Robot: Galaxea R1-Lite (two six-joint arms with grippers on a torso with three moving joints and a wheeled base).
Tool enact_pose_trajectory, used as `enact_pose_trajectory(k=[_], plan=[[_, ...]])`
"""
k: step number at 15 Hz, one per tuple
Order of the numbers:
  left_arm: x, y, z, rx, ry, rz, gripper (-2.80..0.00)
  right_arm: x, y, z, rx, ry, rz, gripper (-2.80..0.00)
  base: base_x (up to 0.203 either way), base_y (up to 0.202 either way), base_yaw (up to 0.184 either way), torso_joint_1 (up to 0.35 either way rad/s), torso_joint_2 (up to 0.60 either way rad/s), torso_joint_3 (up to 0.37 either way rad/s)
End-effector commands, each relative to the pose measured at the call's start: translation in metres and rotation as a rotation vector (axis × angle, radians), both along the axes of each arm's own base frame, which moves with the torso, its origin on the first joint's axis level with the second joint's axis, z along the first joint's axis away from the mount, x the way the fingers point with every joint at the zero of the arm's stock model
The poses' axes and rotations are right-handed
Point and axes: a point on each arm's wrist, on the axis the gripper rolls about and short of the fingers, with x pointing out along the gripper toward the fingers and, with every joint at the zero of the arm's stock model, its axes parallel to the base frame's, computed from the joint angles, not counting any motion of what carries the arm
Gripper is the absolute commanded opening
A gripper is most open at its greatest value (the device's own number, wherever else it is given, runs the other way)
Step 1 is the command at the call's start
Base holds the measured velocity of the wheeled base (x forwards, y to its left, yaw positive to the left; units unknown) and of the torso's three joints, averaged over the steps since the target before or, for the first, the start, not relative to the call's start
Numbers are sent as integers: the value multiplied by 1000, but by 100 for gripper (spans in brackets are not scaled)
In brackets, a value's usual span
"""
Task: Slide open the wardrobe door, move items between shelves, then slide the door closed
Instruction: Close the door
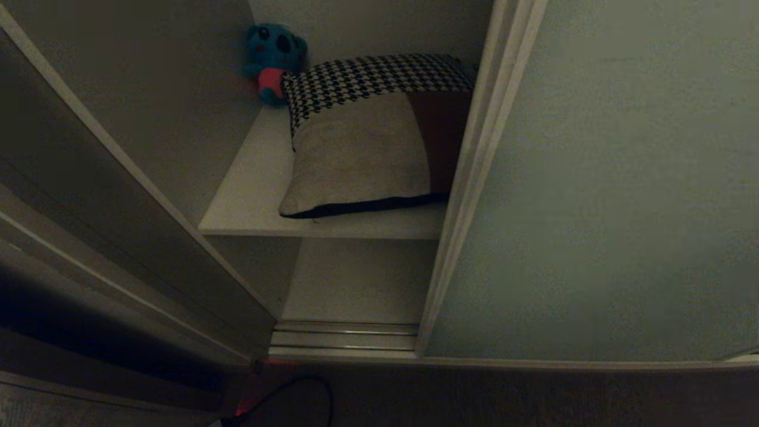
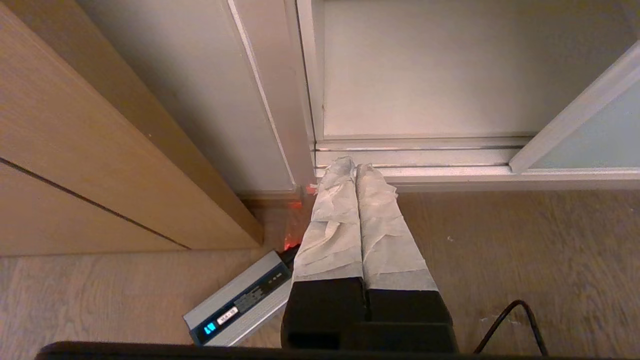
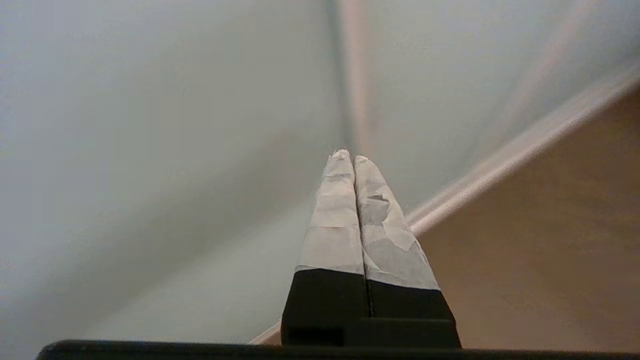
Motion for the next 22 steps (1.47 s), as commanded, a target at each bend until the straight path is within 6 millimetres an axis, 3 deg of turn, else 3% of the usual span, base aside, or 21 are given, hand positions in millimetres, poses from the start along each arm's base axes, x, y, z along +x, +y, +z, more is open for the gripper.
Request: enact_pose_trajectory(k=[1,11,17,22], plan=[[0,0,0,0,0,0,-280,0,-9,-13,40,-10,54,-280,0,0,0,0,0,0],[0,0,0,0,0,0,-280,0,-46,-51,69,-16,92,-280,0,0,0,0,0,0],[0,0,0,0,0,0,-280,29,-70,-87,151,-16,146,-280,0,0,0,0,0,0],[0,0,0,0,0,0,-280,60,-75,-102,188,-2,178,-280,0,0,0,0,0,0]])
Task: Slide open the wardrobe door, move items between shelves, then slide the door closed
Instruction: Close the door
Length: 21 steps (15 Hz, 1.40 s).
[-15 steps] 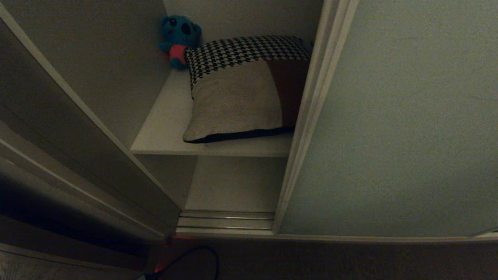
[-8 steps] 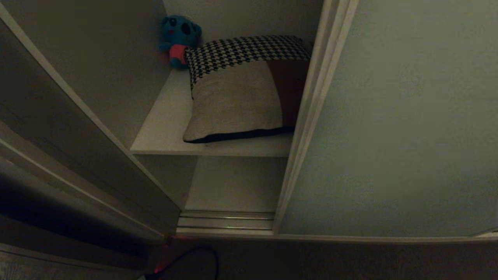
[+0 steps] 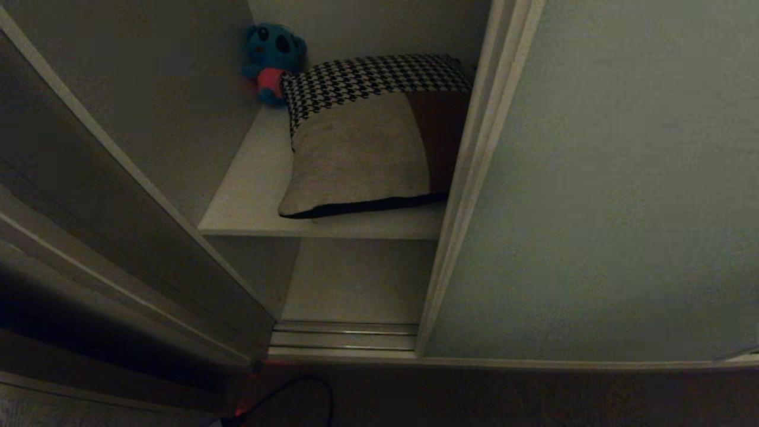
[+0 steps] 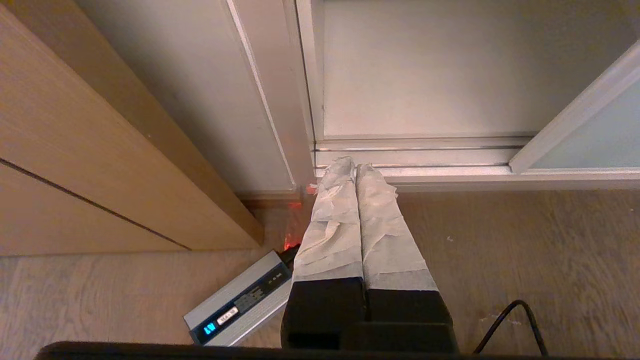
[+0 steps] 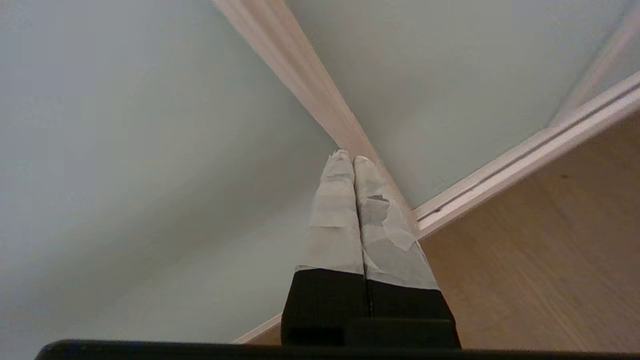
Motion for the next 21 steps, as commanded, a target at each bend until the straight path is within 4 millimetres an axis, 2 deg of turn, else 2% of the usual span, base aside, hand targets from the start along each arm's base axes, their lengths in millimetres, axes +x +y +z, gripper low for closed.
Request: enact_pose_trajectory(k=[1,6,10,15,17,21], plan=[[0,0,0,0,1,0,-280,9,-3,-7,17,-1,25,-280,0,0,0,0,0,0],[0,0,0,0,1,0,-280,14,-13,-19,-13,-4,32,-280,0,0,0,0,0,0],[0,0,0,0,0,0,-280,26,-18,-24,-37,17,-21,-280,0,0,0,0,0,0],[0,0,0,0,1,0,-280,46,-22,-37,-31,19,13,-280,0,0,0,0,0,0],[0,0,0,0,1,0,-280,54,-20,-39,-26,20,32,-280,0,0,0,0,0,0],[0,0,0,0,1,0,-280,59,-16,-35,31,-3,37,-280,0,0,0,0,0,0]])
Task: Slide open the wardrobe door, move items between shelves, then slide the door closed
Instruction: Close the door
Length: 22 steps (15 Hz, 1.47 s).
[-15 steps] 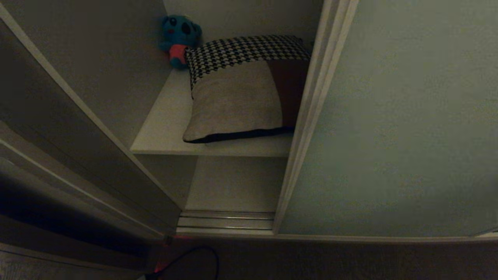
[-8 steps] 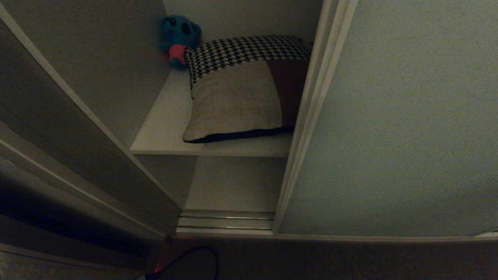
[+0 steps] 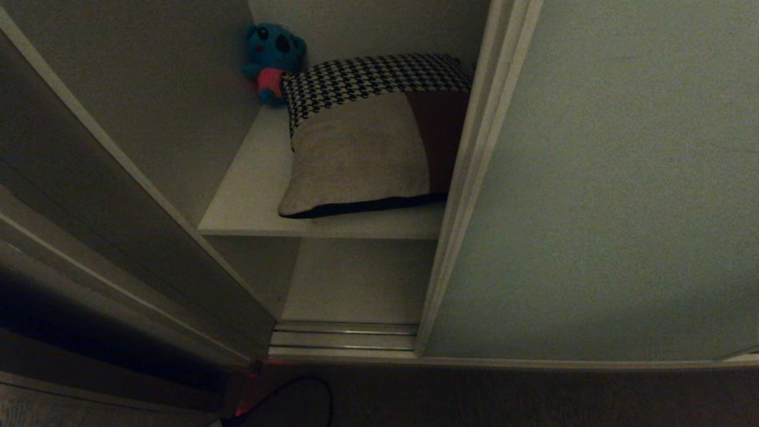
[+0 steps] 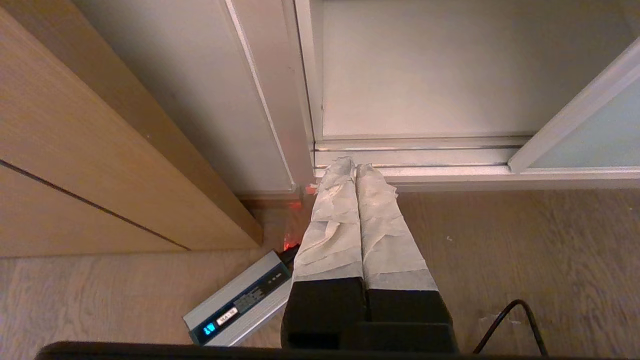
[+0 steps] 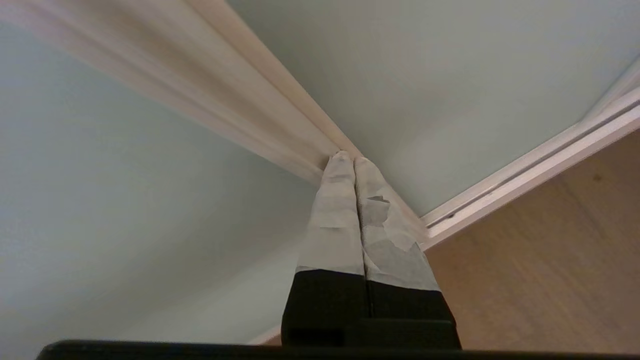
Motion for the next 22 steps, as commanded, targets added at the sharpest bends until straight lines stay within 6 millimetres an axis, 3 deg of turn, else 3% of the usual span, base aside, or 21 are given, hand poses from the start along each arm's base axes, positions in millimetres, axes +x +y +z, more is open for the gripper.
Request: enact_pose_trajectory(k=[1,7,14,16,18,22], plan=[[0,0,0,0,0,0,-280,0,6,6,2,-7,13,-280,0,0,0,0,0,0],[0,0,0,0,0,0,-280,-5,37,17,41,-9,48,-280,0,0,0,0,0,0],[0,0,0,0,0,0,-280,-19,100,41,64,-28,126,-280,0,0,0,0,0,0],[0,0,0,0,0,0,-280,-34,114,49,53,-45,138,-280,0,0,0,0,0,0],[0,0,0,0,0,0,-280,-50,104,57,9,-55,104,-280,0,0,0,0,0,0],[0,0,0,0,0,0,-280,-70,59,52,-54,-59,41,-280,0,0,0,0,0,0]])
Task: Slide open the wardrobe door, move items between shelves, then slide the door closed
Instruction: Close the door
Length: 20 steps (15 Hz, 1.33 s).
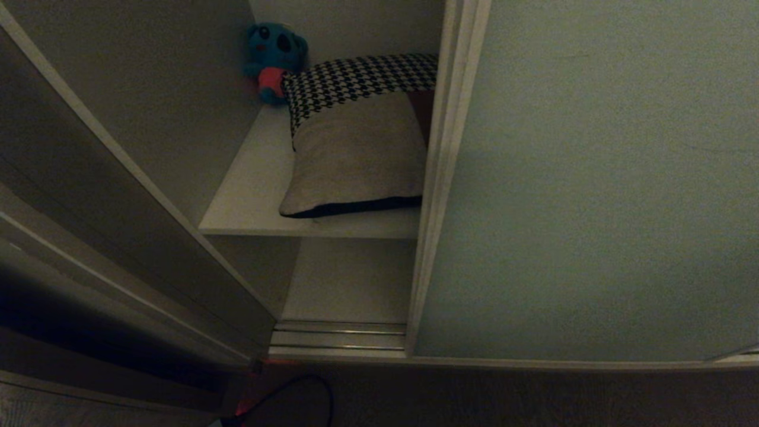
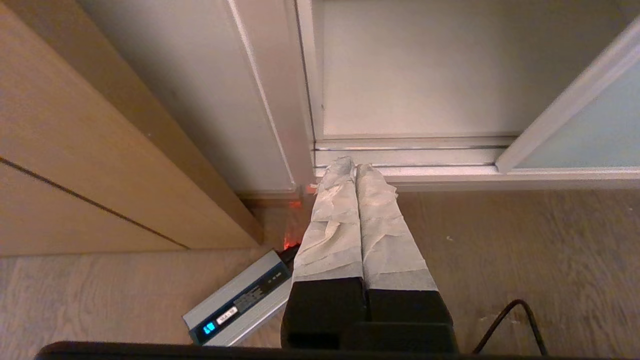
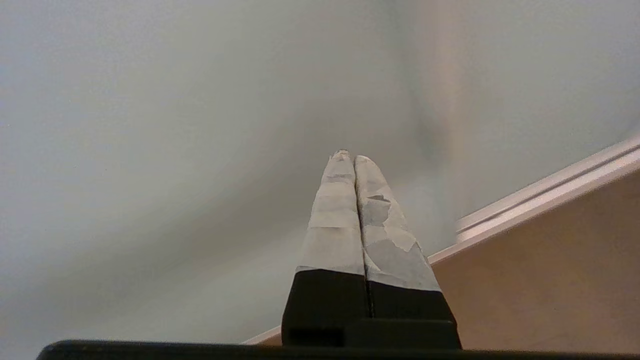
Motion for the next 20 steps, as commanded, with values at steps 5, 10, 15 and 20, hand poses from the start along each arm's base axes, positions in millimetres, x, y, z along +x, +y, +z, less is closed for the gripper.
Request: enact_pose_trajectory(k=[5,10,15,20], plan=[[0,0,0,0,0,0,-280,-2,-61,-51,68,9,-31,-280,0,0,0,0,0,0],[0,0,0,0,0,0,-280,37,-73,-87,151,44,-23,-280,0,0,0,0,0,0],[0,0,0,0,0,0,-280,70,-70,-103,186,58,40,-280,0,0,0,0,0,0],[0,0,0,0,0,0,-280,85,-78,-115,181,99,-54,-280,0,0,0,0,0,0]])
